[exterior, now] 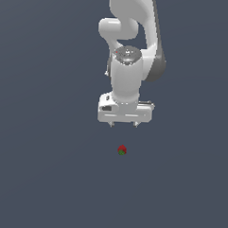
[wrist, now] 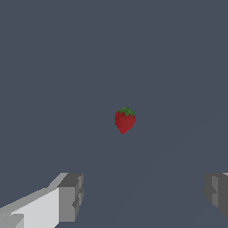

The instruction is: Pick up the object and move it to a goal position.

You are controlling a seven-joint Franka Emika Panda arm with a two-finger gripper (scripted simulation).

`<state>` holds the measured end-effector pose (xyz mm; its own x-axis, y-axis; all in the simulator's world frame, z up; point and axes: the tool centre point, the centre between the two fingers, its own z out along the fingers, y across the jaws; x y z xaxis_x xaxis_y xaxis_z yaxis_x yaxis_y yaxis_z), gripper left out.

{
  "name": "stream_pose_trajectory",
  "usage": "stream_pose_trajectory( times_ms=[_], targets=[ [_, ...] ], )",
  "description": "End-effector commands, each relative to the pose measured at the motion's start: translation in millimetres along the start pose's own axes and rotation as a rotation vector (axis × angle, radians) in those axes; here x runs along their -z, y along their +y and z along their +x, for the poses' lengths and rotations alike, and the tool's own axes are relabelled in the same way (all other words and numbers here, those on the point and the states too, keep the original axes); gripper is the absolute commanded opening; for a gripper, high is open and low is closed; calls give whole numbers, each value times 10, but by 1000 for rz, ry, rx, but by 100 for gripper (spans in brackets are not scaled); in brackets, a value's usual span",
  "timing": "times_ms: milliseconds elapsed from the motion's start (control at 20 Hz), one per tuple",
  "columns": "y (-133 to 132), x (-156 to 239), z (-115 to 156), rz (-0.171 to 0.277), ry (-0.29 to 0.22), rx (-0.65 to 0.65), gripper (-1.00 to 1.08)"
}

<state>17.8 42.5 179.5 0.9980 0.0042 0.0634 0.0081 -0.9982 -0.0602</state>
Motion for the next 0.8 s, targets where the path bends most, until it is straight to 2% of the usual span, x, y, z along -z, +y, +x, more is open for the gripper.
stream_pose_trajectory(
  times_ms=[0,350,750],
  targets=[
    [1,-20,9,0,-2,-15,100],
    [-2,-136,66,-3,-9,-107,100],
    [-2,-371,169,-15,-23,-288,100]
  ],
)
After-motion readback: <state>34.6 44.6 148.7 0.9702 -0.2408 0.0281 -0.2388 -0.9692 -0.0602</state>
